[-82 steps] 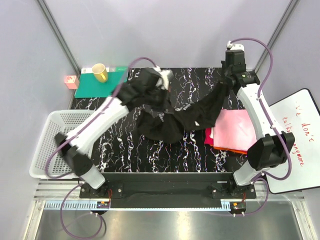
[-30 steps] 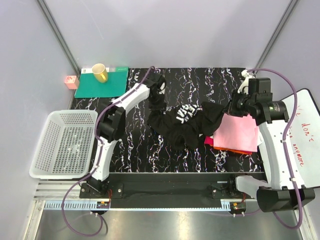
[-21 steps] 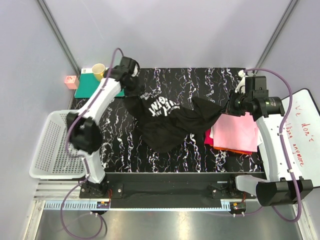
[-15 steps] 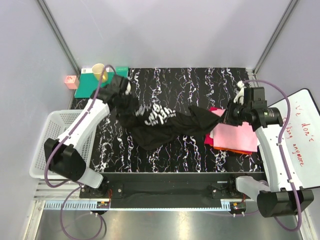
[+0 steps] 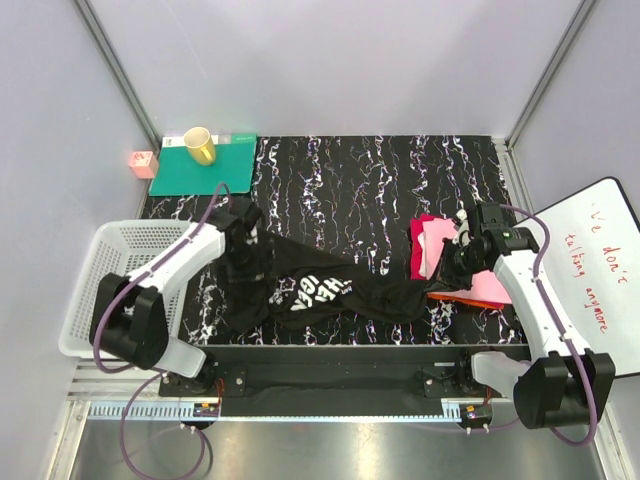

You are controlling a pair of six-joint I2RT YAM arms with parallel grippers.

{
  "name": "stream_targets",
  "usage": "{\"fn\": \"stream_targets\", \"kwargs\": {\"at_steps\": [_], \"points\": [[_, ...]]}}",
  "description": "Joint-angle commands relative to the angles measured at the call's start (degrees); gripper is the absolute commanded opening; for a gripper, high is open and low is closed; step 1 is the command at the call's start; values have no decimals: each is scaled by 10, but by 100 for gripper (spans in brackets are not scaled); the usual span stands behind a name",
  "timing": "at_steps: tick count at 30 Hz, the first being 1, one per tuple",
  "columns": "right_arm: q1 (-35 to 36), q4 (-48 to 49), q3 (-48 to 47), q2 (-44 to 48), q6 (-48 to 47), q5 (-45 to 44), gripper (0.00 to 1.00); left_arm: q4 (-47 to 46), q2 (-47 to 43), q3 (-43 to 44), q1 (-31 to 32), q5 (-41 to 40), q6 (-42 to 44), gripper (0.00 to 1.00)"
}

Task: Fold and stack the t-shirts
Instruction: Flatten the tshirt out

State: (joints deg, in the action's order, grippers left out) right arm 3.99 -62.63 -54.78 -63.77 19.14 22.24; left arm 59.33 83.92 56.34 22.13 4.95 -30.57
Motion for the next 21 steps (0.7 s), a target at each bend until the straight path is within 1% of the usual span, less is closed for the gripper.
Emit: {"fn": "stream_targets", "kwargs": {"at_steps": [1, 3, 4, 7, 9, 10, 12, 13, 15, 21], "points": [[2, 8, -29, -17, -3, 13, 0, -13, -42, 136, 2, -24, 12, 99], [2, 9, -35, -24, -6, 11, 0, -14, -29, 170, 1, -42, 23, 99], [1, 13, -37, -31, -9, 10, 0, -14, -21, 202, 1, -44, 29, 99], [1, 19, -46, -49, -15, 6, 0, -9, 52, 254, -2, -60, 46, 99], [1, 23, -55, -59, -19, 6, 0, -3, 84, 285, -6, -71, 59, 99], [2, 25, -59, -68, -21, 5, 0, -3, 114, 294, -12, -72, 61, 99], [1, 28, -68, -75, -23, 0, 0, -3, 140, 319, -17, -74, 70, 99], [2, 28, -71, -82, -26, -1, 0, -4, 164, 328, -25, -75, 72, 97], [2, 31, -79, -88, -27, -2, 0, -4, 185, 349, -36, -78, 79, 90], [2, 40, -79, -103, -25, -3, 0, -4, 244, 380, -74, -96, 89, 89]]}}
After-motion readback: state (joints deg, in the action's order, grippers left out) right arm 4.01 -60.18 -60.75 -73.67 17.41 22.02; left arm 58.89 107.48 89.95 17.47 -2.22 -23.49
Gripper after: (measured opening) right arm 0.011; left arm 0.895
